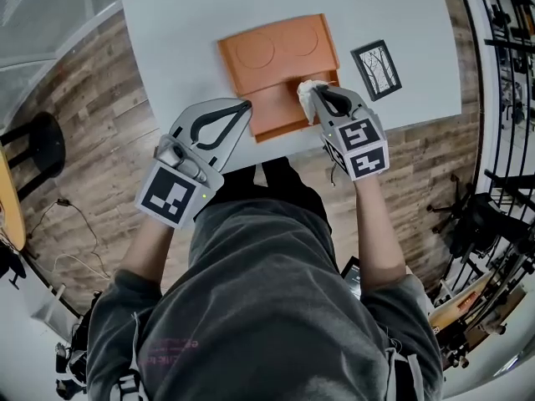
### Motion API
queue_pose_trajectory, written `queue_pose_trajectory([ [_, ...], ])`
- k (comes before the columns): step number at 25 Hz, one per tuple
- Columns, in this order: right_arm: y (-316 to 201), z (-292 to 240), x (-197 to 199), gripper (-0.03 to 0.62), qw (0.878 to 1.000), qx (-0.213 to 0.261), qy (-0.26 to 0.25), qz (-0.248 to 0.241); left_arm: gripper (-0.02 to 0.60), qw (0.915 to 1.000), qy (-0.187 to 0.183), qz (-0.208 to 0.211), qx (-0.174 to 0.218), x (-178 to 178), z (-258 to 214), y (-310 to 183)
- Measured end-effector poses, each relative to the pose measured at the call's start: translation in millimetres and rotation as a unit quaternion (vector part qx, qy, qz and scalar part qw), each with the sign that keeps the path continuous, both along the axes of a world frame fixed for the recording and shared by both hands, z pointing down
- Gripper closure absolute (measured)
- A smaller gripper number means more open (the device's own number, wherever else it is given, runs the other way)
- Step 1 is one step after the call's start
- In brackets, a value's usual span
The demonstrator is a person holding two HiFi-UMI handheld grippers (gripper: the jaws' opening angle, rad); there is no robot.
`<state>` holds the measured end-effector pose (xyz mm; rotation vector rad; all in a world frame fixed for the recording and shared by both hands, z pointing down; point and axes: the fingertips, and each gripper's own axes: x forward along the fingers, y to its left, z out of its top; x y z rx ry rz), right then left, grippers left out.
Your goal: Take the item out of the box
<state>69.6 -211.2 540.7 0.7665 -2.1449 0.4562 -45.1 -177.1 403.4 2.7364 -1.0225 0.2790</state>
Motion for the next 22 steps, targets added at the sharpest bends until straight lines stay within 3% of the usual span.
queue_pose_trajectory([
  [22, -35.4, -120.6, 22.4, 0.588, 0.990, 0.124, -0.059, 0.036, 0.578, 0.9952, -0.014, 0.021, 0.094, 28.7, -79.8, -26.4],
])
